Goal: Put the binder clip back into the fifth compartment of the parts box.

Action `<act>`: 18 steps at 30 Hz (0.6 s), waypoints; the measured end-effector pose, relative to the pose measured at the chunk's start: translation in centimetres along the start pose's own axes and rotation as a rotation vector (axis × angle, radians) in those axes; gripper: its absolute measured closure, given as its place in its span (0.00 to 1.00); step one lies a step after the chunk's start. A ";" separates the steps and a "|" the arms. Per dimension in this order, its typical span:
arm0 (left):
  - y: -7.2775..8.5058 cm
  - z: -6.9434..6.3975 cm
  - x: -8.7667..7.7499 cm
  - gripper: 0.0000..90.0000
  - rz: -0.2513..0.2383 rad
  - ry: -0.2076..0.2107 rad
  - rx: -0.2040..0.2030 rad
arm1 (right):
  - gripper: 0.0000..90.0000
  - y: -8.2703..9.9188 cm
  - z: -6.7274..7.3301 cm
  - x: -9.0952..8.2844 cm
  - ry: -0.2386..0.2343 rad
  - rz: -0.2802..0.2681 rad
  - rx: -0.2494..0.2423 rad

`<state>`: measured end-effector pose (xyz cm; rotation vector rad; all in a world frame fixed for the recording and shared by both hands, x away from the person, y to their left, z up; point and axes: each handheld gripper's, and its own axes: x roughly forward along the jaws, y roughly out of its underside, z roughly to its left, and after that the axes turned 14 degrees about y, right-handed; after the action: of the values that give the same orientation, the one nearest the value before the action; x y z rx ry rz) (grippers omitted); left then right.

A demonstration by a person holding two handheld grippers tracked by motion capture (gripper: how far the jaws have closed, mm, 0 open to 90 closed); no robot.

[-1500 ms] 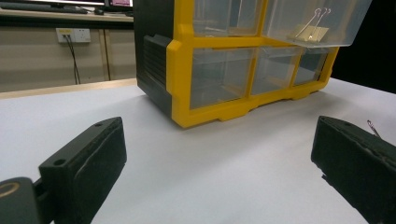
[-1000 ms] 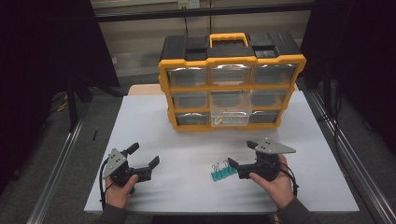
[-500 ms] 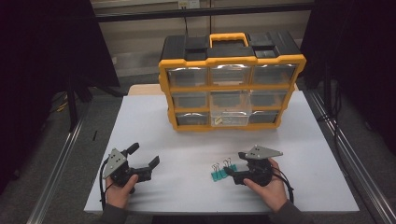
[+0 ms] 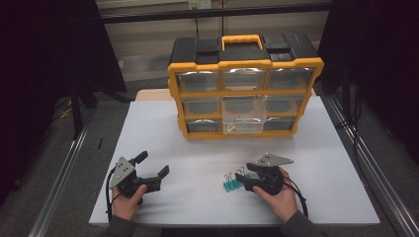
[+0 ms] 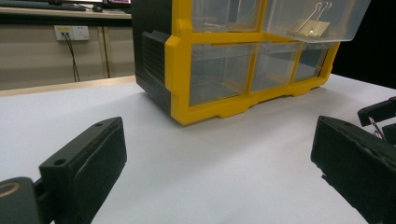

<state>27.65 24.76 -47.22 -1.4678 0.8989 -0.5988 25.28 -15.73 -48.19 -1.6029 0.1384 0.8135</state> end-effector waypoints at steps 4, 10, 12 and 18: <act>0.0 0.0 0.0 0.04 0.001 -0.003 0.002 | 0.47 0.0 0.3 0.2 0.006 0.008 0.002; 0.0 0.0 0.0 0.04 0.004 0.001 0.003 | 0.54 0.0 0.2 0.5 0.011 0.013 -0.006; 0.0 0.0 0.0 0.04 0.005 0.001 0.004 | 0.60 0.0 0.0 0.2 0.011 0.026 -0.023; 0.0 0.0 0.0 0.04 0.003 0.000 0.004 | 0.49 0.8 -0.7 -0.6 0.041 0.054 0.012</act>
<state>27.63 24.73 -47.23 -1.4624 0.8991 -0.5981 24.71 -16.73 -48.54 -1.6108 0.2161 0.8205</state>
